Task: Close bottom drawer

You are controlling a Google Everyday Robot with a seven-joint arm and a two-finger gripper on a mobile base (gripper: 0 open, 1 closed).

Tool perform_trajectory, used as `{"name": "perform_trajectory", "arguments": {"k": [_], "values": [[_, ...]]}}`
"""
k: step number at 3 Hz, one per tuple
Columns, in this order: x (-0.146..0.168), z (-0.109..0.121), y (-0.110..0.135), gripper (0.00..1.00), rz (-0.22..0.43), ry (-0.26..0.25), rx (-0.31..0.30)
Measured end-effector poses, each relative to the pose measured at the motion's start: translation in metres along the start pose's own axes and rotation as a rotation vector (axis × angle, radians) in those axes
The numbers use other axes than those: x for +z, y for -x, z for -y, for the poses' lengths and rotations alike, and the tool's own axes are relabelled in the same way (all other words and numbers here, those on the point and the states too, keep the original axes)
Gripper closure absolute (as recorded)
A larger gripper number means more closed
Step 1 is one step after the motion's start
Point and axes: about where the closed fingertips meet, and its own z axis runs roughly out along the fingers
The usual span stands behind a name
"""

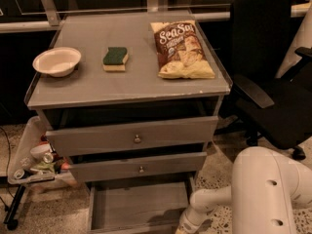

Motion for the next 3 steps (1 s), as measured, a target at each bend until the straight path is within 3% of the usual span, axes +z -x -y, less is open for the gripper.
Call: {"name": "perform_trajectory", "arguments": {"k": [1, 2, 3], "values": [[0.0000, 0.0000, 0.0000, 0.12, 0.000, 0.000, 0.000], [0.0000, 0.0000, 0.0000, 0.00, 0.000, 0.000, 0.000], [0.0001, 0.0000, 0.0000, 0.00, 0.000, 0.000, 0.000]]}}
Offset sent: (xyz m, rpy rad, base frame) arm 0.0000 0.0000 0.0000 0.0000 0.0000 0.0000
